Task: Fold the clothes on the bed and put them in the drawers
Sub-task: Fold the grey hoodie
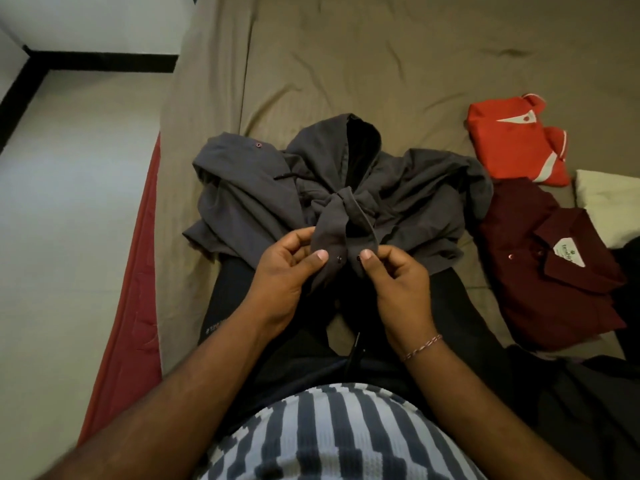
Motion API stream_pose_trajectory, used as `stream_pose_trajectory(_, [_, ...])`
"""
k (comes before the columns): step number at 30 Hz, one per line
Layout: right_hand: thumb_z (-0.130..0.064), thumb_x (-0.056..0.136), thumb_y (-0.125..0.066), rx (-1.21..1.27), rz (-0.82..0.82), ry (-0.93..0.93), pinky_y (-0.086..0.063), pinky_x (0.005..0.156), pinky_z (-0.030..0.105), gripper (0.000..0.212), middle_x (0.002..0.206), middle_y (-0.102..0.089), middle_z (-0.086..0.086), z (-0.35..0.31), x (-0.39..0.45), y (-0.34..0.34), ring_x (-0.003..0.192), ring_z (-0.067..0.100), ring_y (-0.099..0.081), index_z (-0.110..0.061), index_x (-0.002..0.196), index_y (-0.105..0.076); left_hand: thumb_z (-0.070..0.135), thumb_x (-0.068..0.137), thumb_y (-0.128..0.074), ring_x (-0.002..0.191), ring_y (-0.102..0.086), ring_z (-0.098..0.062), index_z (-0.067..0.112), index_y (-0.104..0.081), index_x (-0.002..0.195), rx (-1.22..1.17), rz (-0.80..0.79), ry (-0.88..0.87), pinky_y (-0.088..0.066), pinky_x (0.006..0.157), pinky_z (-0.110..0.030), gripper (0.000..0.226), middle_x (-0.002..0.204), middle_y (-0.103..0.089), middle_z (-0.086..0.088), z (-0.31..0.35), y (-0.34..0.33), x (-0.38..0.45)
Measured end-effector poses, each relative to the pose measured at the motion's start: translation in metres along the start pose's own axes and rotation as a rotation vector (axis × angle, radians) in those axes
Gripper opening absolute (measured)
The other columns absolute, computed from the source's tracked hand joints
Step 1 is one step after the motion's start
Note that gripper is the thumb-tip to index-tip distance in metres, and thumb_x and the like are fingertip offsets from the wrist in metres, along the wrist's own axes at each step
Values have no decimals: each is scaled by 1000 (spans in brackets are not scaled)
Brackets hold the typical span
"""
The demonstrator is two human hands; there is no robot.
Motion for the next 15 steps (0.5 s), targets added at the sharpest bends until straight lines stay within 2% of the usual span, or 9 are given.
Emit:
stream_pose_trajectory(2, [-11,95,-72,-6,-17,26,-61,79,41,10,90,-74,17,3,-3,-4,87,33,-73,-2,98,-73,10,89,-75,117,-71,-26,18,-64,131,75,0,-31,-59,92,-31,44,124,-74,-8,-3,-9,-3])
stream_pose_trajectory(5, [-8,91,-76,-76,-33,66,-60,71,37,10,81,-68,17,14,-4,-5,75,21,-67,-1,89,-69,3,88,-79,114,-72,-18,25,-63,130,203,14,-87,-58,90,-25,50,120,-76,2,-13,-17,-9])
stream_pose_trajectory(7, [-5,90,-76,-68,-50,52,-62,74,37,8,83,-71,14,21,-4,-5,79,23,-71,0,90,-70,-1,87,-79,113,-72,-15,22,-62,132,249,43,-89,-58,90,-24,53,119,-76,3,-18,-16,-10])
stream_pose_trajectory(11, [-2,91,-75,-25,-46,38,-63,80,41,8,92,-75,17,26,1,-3,90,38,-72,2,97,-73,-5,88,-76,123,-67,-14,12,-59,142,320,61,-86,-56,100,-28,59,132,-71,1,-22,-15,-6])
stream_pose_trajectory(15, [1,91,-74,-34,-31,46,-62,80,34,6,91,-77,11,28,6,-4,89,30,-74,1,97,-74,-7,91,-72,118,-69,-12,10,-65,137,405,117,-103,-57,100,-29,49,127,-73,0,-24,-17,0])
Point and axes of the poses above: each hand's wrist, its own x-axis towards the middle knuckle, its own y-axis out of the back of the hand, z = x × y, the point moved 2 cm from there along x, towards the middle knuckle
